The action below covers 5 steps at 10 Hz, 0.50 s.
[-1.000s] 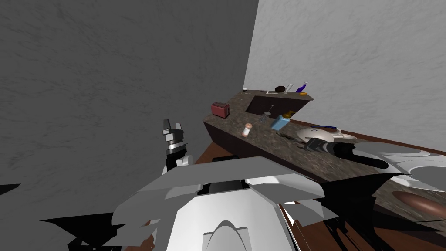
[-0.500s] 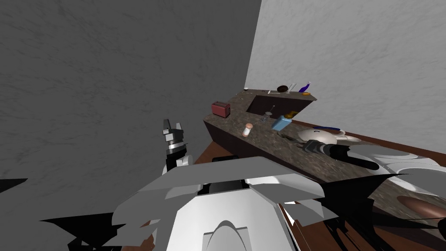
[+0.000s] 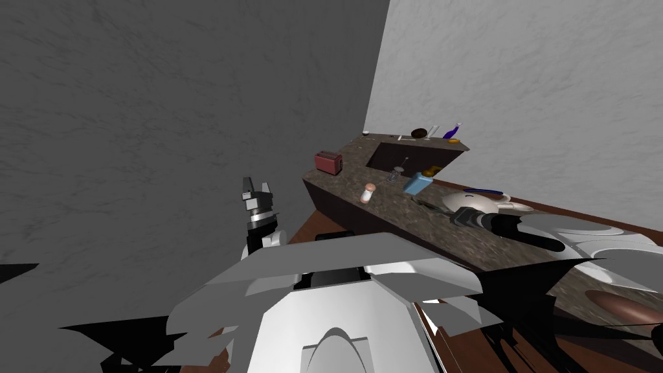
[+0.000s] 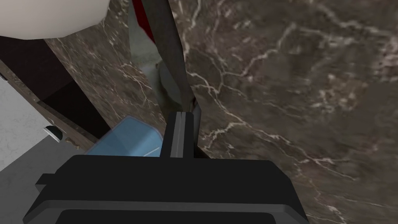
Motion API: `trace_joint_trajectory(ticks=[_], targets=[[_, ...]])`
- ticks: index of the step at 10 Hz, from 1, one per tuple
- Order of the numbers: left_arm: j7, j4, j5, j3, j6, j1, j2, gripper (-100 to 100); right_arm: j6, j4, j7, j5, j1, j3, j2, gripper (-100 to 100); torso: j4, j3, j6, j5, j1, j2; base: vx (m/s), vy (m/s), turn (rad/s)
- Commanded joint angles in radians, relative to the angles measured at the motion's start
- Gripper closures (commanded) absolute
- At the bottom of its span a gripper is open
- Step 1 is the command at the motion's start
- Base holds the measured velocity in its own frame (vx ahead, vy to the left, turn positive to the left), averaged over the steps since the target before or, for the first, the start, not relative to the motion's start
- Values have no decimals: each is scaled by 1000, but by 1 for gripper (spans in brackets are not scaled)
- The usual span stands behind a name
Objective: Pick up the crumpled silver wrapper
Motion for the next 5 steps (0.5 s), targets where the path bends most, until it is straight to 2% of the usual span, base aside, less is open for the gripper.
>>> trace_joint_trajectory(ticks=[1, 2, 5], targets=[[0, 0, 0, 0, 0, 0, 0, 0, 20, 4, -25, -17, -23, -28, -17, -100, 0, 0, 0, 0, 0, 0, -84, 105, -21], [0, 0, 0, 0, 0, 0, 0, 0, 20, 4, -25, -17, -23, -28, -17, -100, 1, 2, 0, 1, 6, 4, -106, 126, -21], [0, 0, 0, 0, 0, 0, 0, 0, 49, 7, -68, -42, -49, -58, -23, -100, 2, 4, 0, 2, 7, 7, -110, 99, -35]])
